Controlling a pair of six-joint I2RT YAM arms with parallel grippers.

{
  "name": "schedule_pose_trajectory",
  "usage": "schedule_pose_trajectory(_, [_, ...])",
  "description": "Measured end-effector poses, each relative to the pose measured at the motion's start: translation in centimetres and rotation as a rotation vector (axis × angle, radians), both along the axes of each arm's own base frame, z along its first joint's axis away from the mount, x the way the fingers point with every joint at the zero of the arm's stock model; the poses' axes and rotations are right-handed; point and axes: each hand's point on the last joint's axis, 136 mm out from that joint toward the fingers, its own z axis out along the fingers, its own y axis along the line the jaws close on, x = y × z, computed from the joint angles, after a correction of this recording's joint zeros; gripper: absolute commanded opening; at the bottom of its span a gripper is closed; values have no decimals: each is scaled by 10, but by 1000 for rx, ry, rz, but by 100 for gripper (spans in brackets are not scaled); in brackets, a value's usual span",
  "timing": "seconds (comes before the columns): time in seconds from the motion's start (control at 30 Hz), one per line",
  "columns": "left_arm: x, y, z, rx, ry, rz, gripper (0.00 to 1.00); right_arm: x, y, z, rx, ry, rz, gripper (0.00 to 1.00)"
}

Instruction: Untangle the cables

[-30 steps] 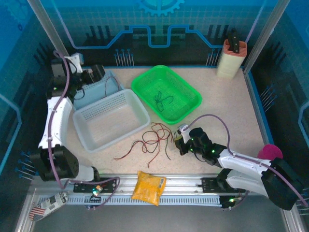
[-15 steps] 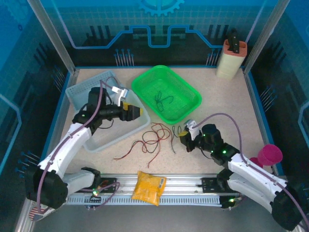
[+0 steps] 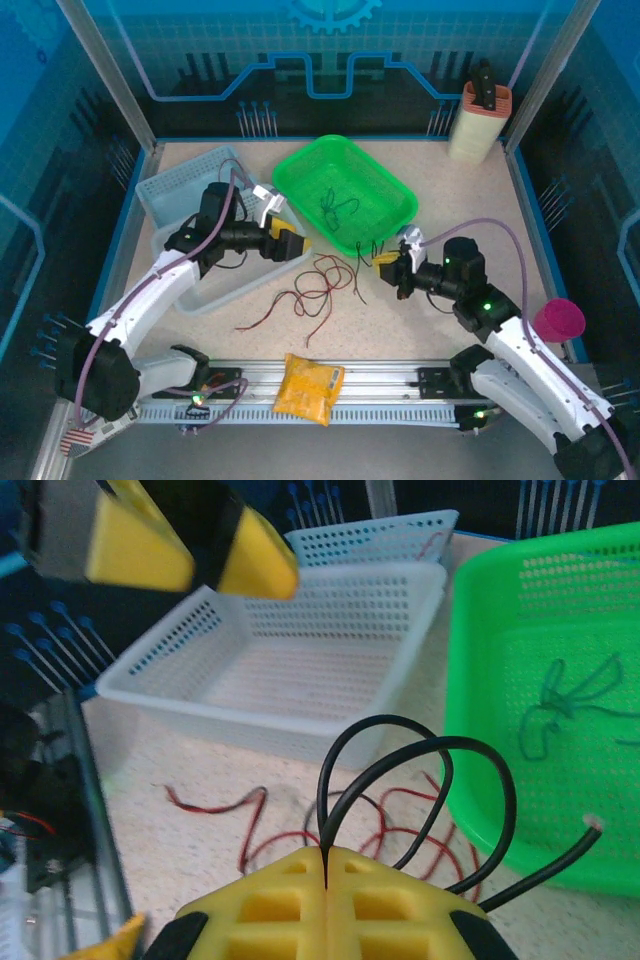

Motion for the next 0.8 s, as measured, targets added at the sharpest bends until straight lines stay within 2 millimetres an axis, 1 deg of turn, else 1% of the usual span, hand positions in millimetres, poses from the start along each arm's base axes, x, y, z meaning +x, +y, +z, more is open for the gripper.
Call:
schedule_pose_trajectory(0.07, [0,1,0,2,4,2,90,4,6,12,26,8,13,0])
schedule_pose_trajectory(0.13, [1,5,0,9,14,20,89,10,15,19,41,22,24,0])
schedule_pose_trajectory(0.23, [6,28,-3,32,53,110,88,19,41,29,55,39,73,0])
schedule_pose_trajectory(0.33, [14,71,-1,35,93,286,87,30,75,41,50,33,114,0])
schedule_pose_trajectory(0.37, [15,90,-1,34,106,359,87,36,88,46,49,27,124,0])
schedule_pose_trajectory(0.4, [14,106,0,34,119,426,88,43,101,52,51,15,130,0])
schedule_pose_trajectory(0.47, [6,127,0,38,138,516,89,55,120,60,65,-5,127,0])
schedule_pose_trajectory(0.5, [1,134,0,37,152,553,89,61,129,62,74,-11,122,0])
schedule_pose_trajectory(0.57, [-8,144,-1,39,178,602,89,71,145,60,87,-11,107,0])
schedule_pose_trajectory(0.7, [-15,160,-10,27,255,689,90,92,173,39,74,20,59,0])
schedule_pose_trajectory(0.8, [-18,166,-20,24,311,729,92,102,194,22,42,24,30,0])
